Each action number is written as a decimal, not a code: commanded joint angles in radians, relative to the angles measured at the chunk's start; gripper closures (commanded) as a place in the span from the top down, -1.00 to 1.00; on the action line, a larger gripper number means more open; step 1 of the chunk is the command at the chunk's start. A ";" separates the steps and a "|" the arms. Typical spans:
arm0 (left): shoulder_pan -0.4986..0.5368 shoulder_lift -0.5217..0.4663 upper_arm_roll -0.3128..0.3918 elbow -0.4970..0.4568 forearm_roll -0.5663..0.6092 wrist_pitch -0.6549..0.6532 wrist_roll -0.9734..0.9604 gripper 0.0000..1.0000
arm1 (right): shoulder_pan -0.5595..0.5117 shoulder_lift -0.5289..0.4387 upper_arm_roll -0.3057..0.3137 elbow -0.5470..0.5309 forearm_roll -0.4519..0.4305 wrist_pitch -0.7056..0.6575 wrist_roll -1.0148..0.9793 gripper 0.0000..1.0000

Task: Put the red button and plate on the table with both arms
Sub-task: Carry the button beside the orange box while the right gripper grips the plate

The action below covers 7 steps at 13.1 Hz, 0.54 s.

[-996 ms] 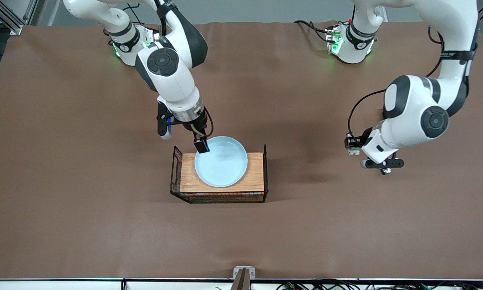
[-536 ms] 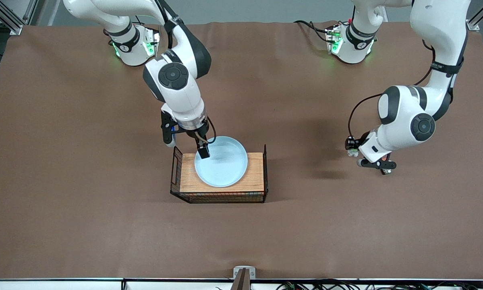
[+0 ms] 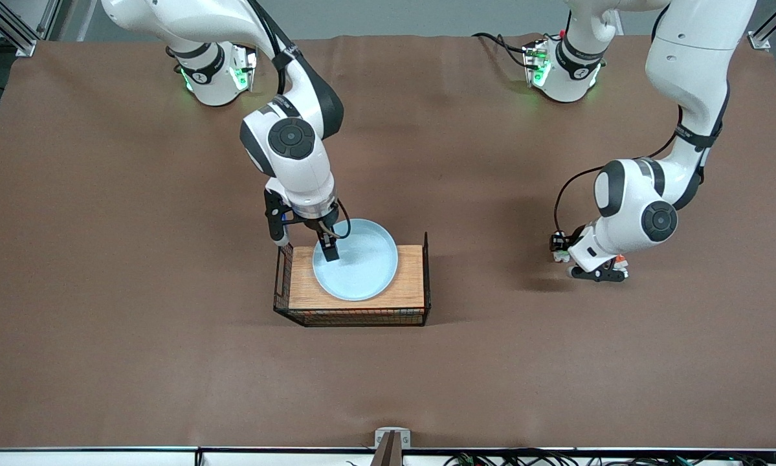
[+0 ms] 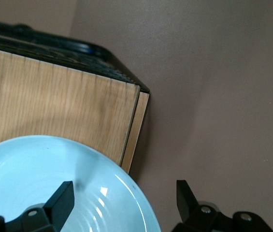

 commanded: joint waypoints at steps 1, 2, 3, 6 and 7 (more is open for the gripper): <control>0.002 0.019 0.001 0.029 0.012 0.009 0.000 -1.00 | 0.001 -0.002 0.001 0.001 -0.022 0.008 0.000 0.60; 0.000 0.030 0.001 0.044 0.006 0.009 -0.011 -1.00 | 0.001 -0.002 0.002 0.001 -0.022 0.008 0.001 0.48; 0.000 0.039 0.001 0.058 0.001 0.009 -0.034 -1.00 | 0.001 -0.002 0.002 0.001 -0.022 0.007 0.001 0.34; 0.002 0.050 0.003 0.080 0.000 0.003 -0.074 0.83 | 0.001 0.000 0.002 0.001 -0.020 0.007 0.001 -0.02; 0.000 0.048 0.005 0.084 -0.002 0.003 -0.079 1.00 | 0.001 0.000 0.002 0.001 -0.020 0.007 0.001 -0.13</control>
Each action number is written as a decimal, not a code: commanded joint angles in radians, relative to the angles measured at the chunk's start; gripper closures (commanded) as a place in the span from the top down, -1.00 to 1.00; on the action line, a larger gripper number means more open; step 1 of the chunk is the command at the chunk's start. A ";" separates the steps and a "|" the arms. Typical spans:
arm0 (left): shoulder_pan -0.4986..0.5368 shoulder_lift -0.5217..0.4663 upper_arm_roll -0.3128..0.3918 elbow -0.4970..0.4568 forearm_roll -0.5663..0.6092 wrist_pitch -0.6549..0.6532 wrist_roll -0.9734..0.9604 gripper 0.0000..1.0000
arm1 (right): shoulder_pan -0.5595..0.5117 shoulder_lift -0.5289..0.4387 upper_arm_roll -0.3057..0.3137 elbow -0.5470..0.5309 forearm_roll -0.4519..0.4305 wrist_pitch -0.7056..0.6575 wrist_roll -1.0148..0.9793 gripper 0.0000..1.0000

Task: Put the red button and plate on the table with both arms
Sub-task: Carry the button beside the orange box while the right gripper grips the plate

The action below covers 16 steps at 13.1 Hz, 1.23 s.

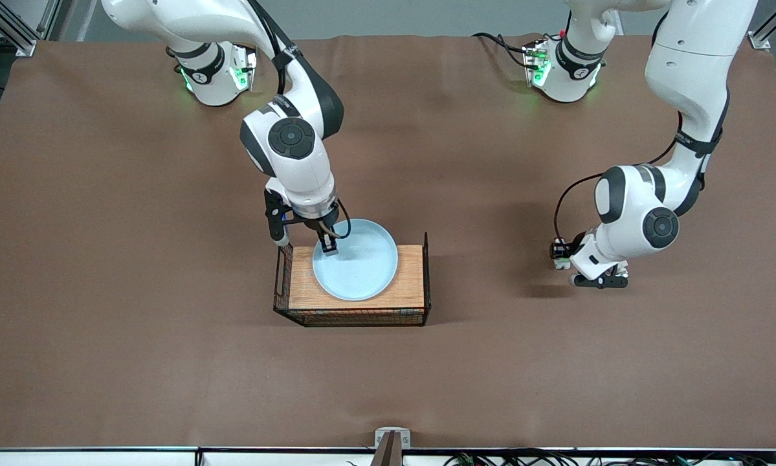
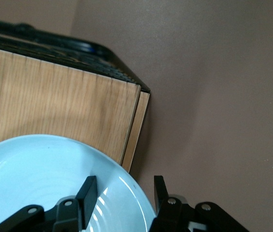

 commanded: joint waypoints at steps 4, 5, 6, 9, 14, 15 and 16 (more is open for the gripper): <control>0.010 -0.038 0.006 0.104 0.000 -0.101 -0.050 1.00 | 0.004 0.000 0.014 0.002 -0.023 0.007 -0.001 -0.40; 0.011 -0.074 0.006 0.124 0.000 -0.157 -0.051 1.00 | 0.004 0.000 0.014 0.002 -0.023 0.007 -0.001 -0.44; 0.016 -0.111 0.008 0.144 0.000 -0.217 -0.058 1.00 | 0.004 0.000 0.014 0.002 -0.023 0.007 0.000 -0.65; 0.013 -0.238 0.006 0.162 0.014 -0.345 -0.162 1.00 | 0.004 0.002 0.016 0.002 -0.022 0.006 0.006 -0.91; 0.016 -0.317 -0.002 0.377 0.097 -0.717 -0.096 1.00 | 0.003 0.000 0.020 0.002 -0.022 0.001 0.011 -1.00; 0.016 -0.326 -0.002 0.421 0.098 -0.809 -0.078 1.00 | 0.004 -0.002 0.022 0.002 -0.022 -0.005 0.011 -1.00; 0.016 -0.343 -0.003 0.453 0.097 -0.854 -0.061 1.00 | 0.006 -0.005 0.025 0.002 -0.020 -0.006 0.014 -1.00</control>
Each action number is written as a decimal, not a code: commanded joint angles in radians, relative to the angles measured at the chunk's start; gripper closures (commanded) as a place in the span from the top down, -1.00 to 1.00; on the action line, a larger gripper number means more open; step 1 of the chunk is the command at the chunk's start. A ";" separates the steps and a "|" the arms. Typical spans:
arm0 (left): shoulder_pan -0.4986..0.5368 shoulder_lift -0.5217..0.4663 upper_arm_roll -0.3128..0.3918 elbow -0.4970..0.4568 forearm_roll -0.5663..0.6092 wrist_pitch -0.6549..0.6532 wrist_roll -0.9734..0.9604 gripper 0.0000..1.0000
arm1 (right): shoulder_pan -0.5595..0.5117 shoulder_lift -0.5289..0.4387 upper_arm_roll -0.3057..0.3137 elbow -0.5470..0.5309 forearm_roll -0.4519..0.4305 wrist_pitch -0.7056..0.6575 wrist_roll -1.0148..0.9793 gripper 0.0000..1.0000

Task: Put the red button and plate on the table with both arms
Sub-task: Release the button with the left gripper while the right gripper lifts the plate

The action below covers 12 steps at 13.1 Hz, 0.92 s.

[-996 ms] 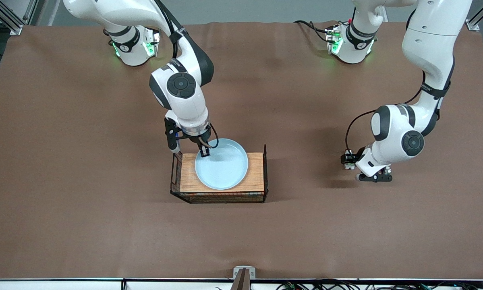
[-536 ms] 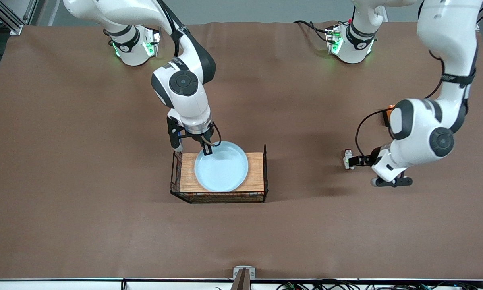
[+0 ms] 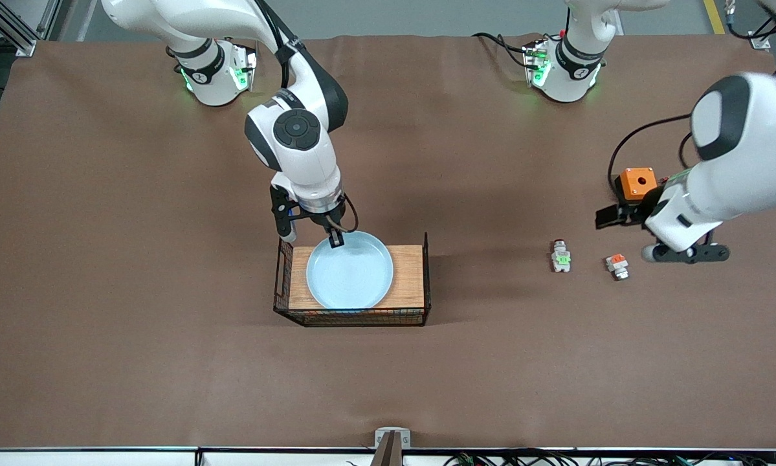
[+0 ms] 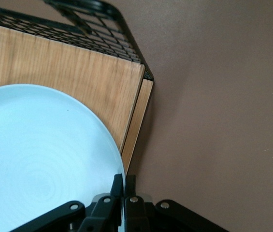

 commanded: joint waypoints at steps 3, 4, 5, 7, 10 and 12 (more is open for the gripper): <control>-0.002 -0.083 -0.007 0.099 0.020 -0.147 0.031 1.00 | 0.003 -0.004 0.042 0.002 -0.019 -0.028 0.020 -1.00; -0.006 -0.106 -0.005 0.096 0.023 -0.168 0.027 1.00 | 0.001 -0.006 0.042 0.010 -0.019 -0.029 0.018 -1.00; -0.008 -0.114 -0.011 0.095 0.029 -0.181 0.019 1.00 | -0.005 -0.007 0.042 0.016 -0.014 -0.034 0.018 -1.00; -0.005 -0.158 -0.039 0.078 0.074 -0.181 0.008 1.00 | -0.011 -0.007 0.043 0.032 -0.008 -0.063 0.017 -1.00; 0.000 -0.209 -0.050 0.064 0.077 -0.178 0.008 1.00 | -0.010 -0.027 0.045 0.054 -0.005 -0.117 0.015 -1.00; 0.003 -0.247 -0.048 0.034 0.068 -0.168 0.008 1.00 | -0.010 -0.056 0.048 0.057 0.001 -0.163 0.014 -1.00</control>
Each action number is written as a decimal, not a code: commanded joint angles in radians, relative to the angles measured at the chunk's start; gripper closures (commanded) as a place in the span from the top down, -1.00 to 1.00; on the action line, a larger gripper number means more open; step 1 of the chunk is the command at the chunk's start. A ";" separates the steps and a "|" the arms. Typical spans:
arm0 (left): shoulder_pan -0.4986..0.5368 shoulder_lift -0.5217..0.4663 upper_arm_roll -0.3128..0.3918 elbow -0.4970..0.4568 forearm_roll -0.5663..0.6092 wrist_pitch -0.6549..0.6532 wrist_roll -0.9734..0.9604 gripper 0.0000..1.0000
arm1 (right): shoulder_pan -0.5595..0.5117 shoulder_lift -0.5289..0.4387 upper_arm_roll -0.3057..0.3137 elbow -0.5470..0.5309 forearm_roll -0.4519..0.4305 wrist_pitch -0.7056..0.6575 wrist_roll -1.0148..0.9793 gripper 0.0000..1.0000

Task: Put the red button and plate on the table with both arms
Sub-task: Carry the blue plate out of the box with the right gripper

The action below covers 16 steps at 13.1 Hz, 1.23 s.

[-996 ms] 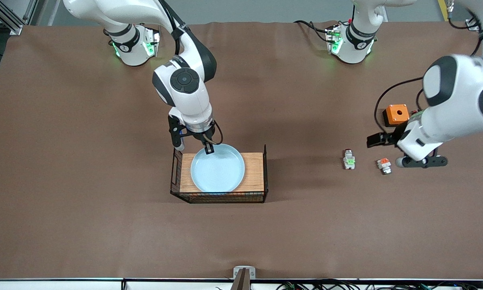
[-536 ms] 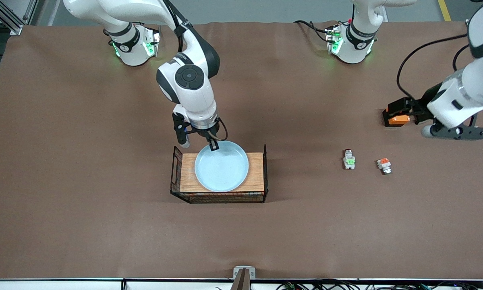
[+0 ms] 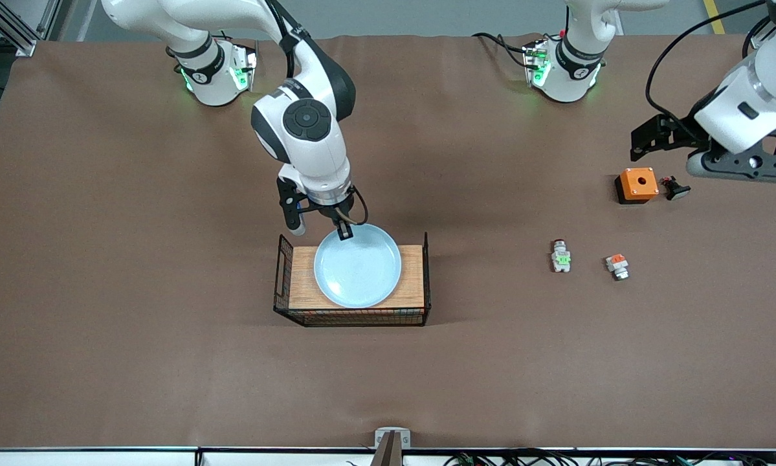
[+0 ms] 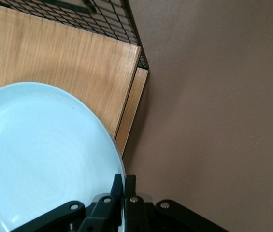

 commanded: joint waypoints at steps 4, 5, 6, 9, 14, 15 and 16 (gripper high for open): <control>0.005 -0.131 0.002 -0.114 0.013 0.057 -0.002 1.00 | -0.021 -0.142 0.048 0.012 0.073 -0.188 0.003 -1.00; 0.005 -0.137 0.002 -0.123 0.013 0.059 -0.002 1.00 | -0.029 -0.157 0.059 0.023 0.082 -0.223 0.001 -1.00; 0.005 -0.139 0.002 -0.124 0.013 0.060 -0.002 1.00 | -0.030 -0.168 0.059 0.037 0.093 -0.251 0.001 -1.00; 0.006 -0.144 0.002 -0.123 0.011 0.080 0.002 1.00 | -0.040 -0.237 0.059 0.049 0.157 -0.342 -0.051 -1.00; 0.006 -0.151 0.001 -0.118 0.011 0.086 0.010 1.00 | -0.125 -0.355 0.053 0.048 0.224 -0.540 -0.305 -1.00; 0.006 -0.153 -0.001 -0.120 0.011 0.088 0.011 1.00 | -0.156 -0.373 0.045 0.046 0.260 -0.568 -0.383 -1.00; 0.006 -0.153 -0.004 -0.120 0.011 0.087 0.010 1.00 | -0.199 -0.389 0.042 0.040 0.278 -0.591 -0.466 -1.00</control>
